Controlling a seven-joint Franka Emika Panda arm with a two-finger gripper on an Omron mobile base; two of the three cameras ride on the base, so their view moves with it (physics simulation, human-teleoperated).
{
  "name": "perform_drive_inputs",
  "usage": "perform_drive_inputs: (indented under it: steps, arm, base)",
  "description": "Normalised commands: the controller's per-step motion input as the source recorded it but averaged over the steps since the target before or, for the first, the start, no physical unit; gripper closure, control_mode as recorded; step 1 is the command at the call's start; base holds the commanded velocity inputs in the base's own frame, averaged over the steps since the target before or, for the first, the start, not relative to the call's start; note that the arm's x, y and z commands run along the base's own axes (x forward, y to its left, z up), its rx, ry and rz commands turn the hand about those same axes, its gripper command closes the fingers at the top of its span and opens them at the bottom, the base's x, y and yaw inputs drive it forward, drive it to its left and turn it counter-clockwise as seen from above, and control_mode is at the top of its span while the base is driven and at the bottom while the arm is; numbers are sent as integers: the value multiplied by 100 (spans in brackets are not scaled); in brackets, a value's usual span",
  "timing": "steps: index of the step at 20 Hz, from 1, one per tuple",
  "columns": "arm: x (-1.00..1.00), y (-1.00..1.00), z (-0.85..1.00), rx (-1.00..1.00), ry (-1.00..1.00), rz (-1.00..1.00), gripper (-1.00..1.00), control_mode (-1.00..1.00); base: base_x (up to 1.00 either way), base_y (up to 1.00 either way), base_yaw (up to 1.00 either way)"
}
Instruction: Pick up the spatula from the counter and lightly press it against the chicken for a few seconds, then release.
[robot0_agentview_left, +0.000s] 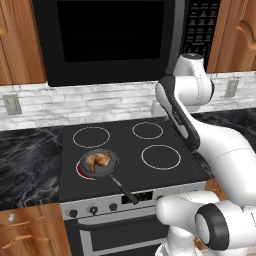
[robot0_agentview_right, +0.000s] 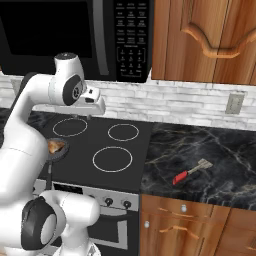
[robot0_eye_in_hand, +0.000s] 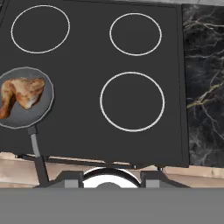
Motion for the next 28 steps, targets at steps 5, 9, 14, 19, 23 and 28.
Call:
perform_drive_inputs:
  steps: [5,9,14,19,23,28]
  arm:
    - [-18,0,0,0,-8,0,-100,-100]
    - [-60,0,2,0,-19,-1,-100,-100]
    - [-68,-15,0,1,-7,-10,-100,-100]
    - [-52,-36,0,2,0,-14,-100,-100]
    - [-42,-54,0,1,0,-18,-100,-100]
    - [-14,-58,0,10,0,-13,-100,-100]
  base:
    - [0,0,0]
    - [0,0,0]
    - [0,0,0]
    - [0,0,0]
    - [0,0,0]
    - [0,0,0]
